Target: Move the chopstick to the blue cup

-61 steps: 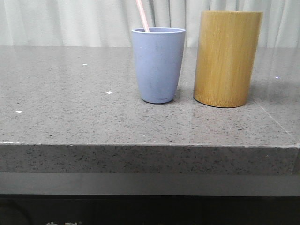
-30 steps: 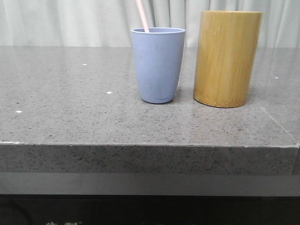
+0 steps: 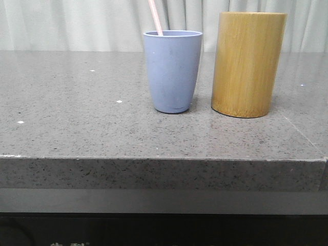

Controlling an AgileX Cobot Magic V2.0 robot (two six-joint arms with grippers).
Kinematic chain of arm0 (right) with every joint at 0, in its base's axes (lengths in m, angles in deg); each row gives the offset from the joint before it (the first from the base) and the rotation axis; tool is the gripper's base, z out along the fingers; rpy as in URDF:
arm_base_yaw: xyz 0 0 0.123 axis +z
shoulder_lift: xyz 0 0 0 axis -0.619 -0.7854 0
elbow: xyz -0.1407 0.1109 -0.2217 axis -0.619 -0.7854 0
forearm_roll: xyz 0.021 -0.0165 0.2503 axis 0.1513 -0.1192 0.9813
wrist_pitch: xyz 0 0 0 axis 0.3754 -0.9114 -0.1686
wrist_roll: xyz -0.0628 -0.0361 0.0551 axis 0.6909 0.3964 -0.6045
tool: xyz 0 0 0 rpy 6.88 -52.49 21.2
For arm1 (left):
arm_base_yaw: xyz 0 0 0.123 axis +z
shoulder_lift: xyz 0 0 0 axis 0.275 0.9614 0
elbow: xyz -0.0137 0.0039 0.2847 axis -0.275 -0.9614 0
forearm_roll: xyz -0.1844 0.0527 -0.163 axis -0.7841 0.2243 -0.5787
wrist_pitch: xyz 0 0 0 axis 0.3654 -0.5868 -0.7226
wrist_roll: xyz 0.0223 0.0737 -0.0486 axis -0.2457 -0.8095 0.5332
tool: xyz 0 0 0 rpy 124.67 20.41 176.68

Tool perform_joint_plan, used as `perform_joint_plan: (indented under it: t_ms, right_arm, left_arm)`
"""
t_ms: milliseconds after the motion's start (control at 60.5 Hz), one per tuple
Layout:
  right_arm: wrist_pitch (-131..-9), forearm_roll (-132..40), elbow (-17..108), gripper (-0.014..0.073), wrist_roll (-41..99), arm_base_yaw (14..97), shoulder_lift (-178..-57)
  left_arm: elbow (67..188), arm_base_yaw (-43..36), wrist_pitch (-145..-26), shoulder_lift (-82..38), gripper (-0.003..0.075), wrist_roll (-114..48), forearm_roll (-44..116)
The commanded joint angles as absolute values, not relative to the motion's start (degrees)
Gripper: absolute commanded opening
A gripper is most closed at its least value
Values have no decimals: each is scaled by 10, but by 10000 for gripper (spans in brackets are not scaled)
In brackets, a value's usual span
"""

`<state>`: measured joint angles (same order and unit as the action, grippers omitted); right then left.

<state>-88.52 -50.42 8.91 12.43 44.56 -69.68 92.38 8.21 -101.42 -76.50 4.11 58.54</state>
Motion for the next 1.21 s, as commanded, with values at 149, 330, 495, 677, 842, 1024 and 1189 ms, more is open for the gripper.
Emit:
perform_joint_plan:
  t_ms: [149, 330, 495, 677, 842, 1024, 1189]
  right_arm:
    - [-807, -499, 59, -88, 131, 442, -638]
    - [-804, -499, 59, -88, 131, 442, -638]
    - [-804, -499, 59, -88, 131, 442, -638]
    - [-804, -499, 59, -88, 131, 442, -638]
    - [-804, -499, 59, -88, 131, 442, -638]
    - [-804, -499, 59, -88, 131, 442, -638]
    - [-804, -499, 59, -88, 131, 442, -638]
  left_arm:
    - [938, 84, -967, -758, -19, 46, 579]
    - [938, 84, -967, -758, -19, 46, 579]
    - [938, 84, -967, -758, -19, 46, 579]
    - [938, 84, -967, -758, -19, 46, 579]
    - [938, 84, -967, -758, -19, 46, 579]
    - [938, 84, -967, -758, -19, 46, 579]
    - [923, 85, -959, -765, -19, 46, 578]
